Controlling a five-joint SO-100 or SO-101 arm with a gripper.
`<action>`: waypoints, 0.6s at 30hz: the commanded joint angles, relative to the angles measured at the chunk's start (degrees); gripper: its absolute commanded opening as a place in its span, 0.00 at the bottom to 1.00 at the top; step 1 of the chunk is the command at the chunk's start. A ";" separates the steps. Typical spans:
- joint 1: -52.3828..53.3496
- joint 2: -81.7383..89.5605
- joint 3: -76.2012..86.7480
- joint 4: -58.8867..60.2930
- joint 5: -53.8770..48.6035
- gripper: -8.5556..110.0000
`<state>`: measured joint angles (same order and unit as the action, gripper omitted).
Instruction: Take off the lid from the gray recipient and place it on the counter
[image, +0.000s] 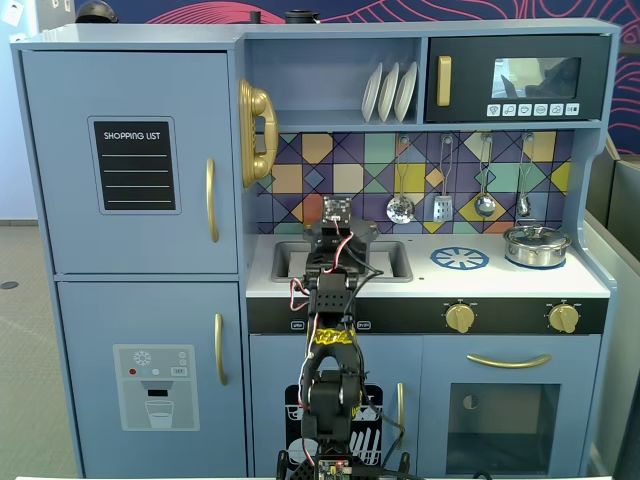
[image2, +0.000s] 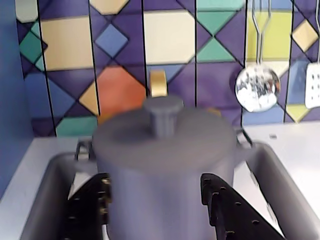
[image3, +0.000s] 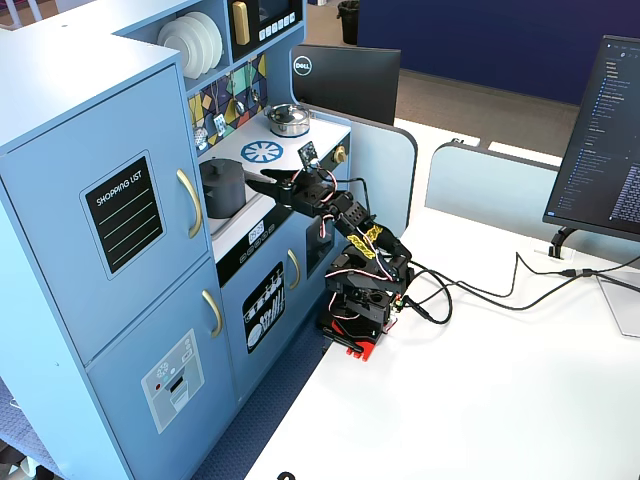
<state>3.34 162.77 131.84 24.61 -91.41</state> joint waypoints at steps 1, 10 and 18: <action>-0.44 -3.78 -4.92 -3.34 0.26 0.23; -0.26 -15.73 -11.34 -8.44 0.97 0.25; 0.62 -24.61 -15.82 -11.87 1.05 0.26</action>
<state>3.34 140.89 120.32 15.73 -90.88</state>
